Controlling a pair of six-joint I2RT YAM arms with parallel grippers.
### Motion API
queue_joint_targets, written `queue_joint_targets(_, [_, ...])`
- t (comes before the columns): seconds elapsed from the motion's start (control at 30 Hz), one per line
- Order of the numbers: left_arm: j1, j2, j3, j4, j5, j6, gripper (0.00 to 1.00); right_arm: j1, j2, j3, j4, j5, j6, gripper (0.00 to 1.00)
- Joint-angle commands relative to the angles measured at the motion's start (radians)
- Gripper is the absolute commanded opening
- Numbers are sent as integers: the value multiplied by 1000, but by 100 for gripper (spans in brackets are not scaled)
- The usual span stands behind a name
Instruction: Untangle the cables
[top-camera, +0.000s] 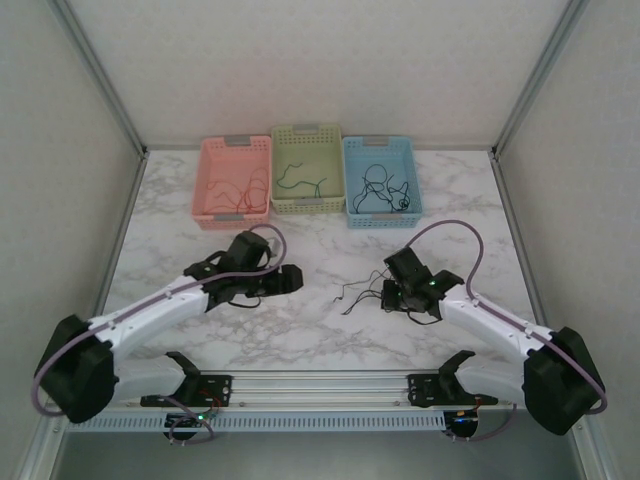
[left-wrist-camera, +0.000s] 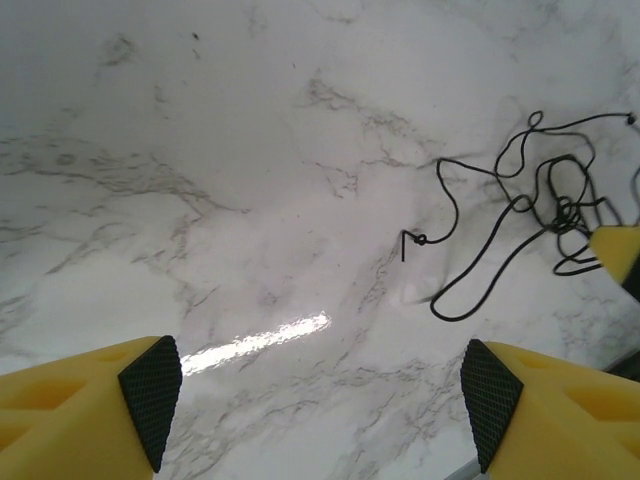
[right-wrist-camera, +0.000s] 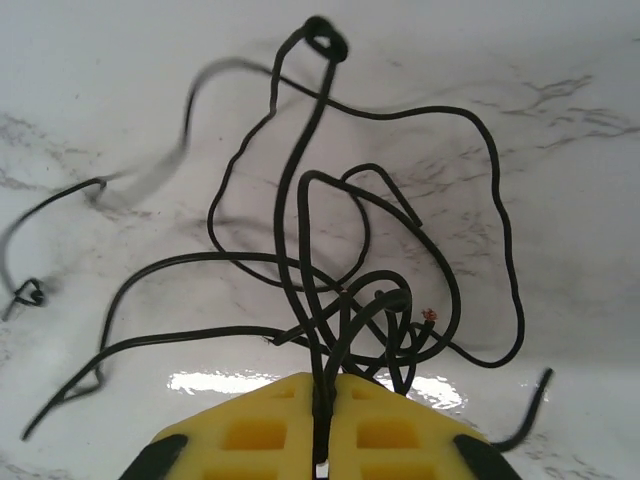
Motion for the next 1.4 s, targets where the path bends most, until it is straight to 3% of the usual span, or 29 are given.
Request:
queue_joint_targets(0.0, [-54,118,95,71,-26,39,75,-23,-20,-15,-19,36,12,15])
queue_joint_targets(0.3, [-172,457,369,68,11,110,72,-44,-33,-41,-9,36,21,23])
queue_joint_targets(0.5, [-207,614,483,21,9,133,62,-57,-60,-52,-12,36,28,24])
queue_joint_targets(0.73, [-233,690,508,-7,-14,133,52,-67,-93,-63,-14,37,35,24])
queue_joint_targets(0.87, [-246,726,539,-53,-54,143,37,-70,-99,-61,-17,36,37,23])
queue_joint_targets(1.07, [-245,676,529,-59,-108,142,0,-72,-141,-57,-36,34,36,23])
queue_joint_targets(1.27, [-203,464,535,-140,-228,153,0,-74,-249,-39,-61,28,14,25])
queue_joint_targets(1.37, [-156,311,538,-186,-256,156,0,-74,-313,-41,-56,26,4,36])
